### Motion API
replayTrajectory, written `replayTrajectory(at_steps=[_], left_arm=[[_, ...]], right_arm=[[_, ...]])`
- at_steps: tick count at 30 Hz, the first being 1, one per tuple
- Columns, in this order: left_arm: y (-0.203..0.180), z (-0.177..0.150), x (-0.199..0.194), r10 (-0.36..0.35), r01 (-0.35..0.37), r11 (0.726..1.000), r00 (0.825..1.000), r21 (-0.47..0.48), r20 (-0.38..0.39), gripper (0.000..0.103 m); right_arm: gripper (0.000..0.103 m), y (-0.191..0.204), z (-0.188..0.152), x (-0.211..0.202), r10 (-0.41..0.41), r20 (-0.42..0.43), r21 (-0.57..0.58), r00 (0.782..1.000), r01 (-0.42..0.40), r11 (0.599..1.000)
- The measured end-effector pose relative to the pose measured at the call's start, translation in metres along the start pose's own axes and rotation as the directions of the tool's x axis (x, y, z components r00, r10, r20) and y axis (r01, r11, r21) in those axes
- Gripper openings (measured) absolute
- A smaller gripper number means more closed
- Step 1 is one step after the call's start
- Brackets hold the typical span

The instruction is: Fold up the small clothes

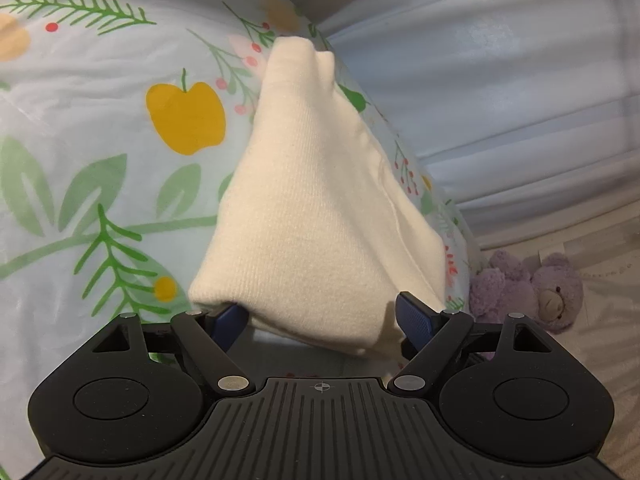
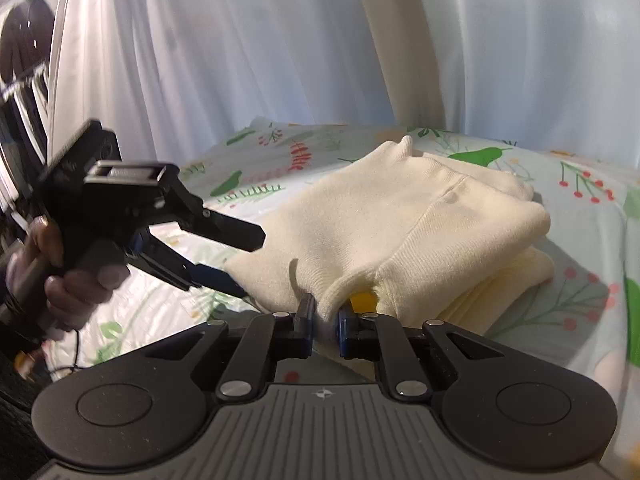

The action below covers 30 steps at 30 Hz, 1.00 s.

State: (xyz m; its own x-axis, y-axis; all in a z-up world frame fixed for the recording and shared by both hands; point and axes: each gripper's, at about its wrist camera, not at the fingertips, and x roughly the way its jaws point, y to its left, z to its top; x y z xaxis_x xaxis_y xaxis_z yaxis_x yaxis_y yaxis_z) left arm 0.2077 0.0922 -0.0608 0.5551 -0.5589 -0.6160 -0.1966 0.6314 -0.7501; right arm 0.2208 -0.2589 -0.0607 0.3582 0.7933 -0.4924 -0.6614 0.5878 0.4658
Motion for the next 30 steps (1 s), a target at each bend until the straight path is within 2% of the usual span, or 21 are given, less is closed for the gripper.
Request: replayTrajectory(at_steps=[1,2,3,4,8,10,12,13,16,20,22,24,27,30], left_arm=[[0.001,0.001,0.0,0.009,-0.009,1.0,1.0,0.001,-0.006,0.085],[0.001,0.001,0.0,0.015,-0.015,1.0,1.0,0.001,-0.011,0.085],[0.001,0.001,0.0,0.018,-0.018,1.0,1.0,0.002,-0.018,0.085],[0.001,0.002,-0.001,0.027,-0.026,1.0,0.999,0.004,-0.028,0.085],[-0.008,0.003,-0.013,0.093,-0.091,0.994,0.995,0.065,-0.038,0.085],[-0.017,0.005,-0.021,0.133,-0.13,0.985,0.991,0.115,-0.017,0.086],[-0.03,0.007,-0.027,0.189,-0.196,0.96,0.98,0.202,0.057,0.092],[-0.037,0.009,-0.028,0.219,-0.236,0.941,0.971,0.243,0.097,0.093],[-0.052,0.015,-0.018,0.277,-0.318,0.894,0.946,0.316,0.168,0.093],[-0.061,0.018,0.006,0.34,-0.385,0.848,0.923,0.365,0.182,0.093],[-0.062,0.017,0.016,0.387,-0.426,0.823,0.905,0.376,0.18,0.093],[-0.061,0.016,0.022,0.412,-0.443,0.812,0.896,0.38,0.165,0.093],[-0.058,0.016,0.03,0.441,-0.46,0.797,0.886,0.391,0.143,0.095],[-0.058,0.015,0.035,0.45,-0.467,0.786,0.881,0.405,0.143,0.097]], right_arm=[[0.011,-0.009,-0.002,-0.001,0.001,0.003,0.058,1.0,-0.001,0.998],[0.011,-0.015,-0.005,0.0,-0.031,-0.019,0.078,0.999,0.032,0.996],[0.01,-0.018,-0.01,0.004,-0.098,-0.065,0.064,0.993,0.102,0.993],[0.006,-0.018,-0.014,0.005,-0.126,-0.087,0.044,0.988,0.13,0.991],[0.007,-0.011,-0.018,-0.011,-0.151,-0.071,0.054,0.986,0.155,0.986],[0.013,-0.008,-0.016,-0.023,-0.161,-0.046,0.073,0.986,0.164,0.984],[0.017,-0.004,-0.011,-0.034,-0.175,-0.016,0.068,0.985,0.175,0.982],[0.023,-0.002,-0.008,-0.039,-0.191,0.0,0.059,0.982,0.191,0.98],[0.026,0.002,0.003,-0.044,-0.252,0.025,0.06,0.967,0.25,0.966],[0.026,0.014,0.014,-0.022,-0.301,0.021,0.006,0.953,0.301,0.954],[0.026,0.021,0.016,-0.004,-0.325,0.012,-0.037,0.946,0.325,0.945],[0.026,0.023,0.015,0.01,-0.37,-0.006,-0.084,0.929,0.368,0.926],[0.026,0.017,0.01,0.026,-0.467,-0.038,-0.14,0.883,0.458,0.878],[0.027,0.008,0.011,0.026,-0.466,-0.048,-0.114,0.883,0.459,0.881]])
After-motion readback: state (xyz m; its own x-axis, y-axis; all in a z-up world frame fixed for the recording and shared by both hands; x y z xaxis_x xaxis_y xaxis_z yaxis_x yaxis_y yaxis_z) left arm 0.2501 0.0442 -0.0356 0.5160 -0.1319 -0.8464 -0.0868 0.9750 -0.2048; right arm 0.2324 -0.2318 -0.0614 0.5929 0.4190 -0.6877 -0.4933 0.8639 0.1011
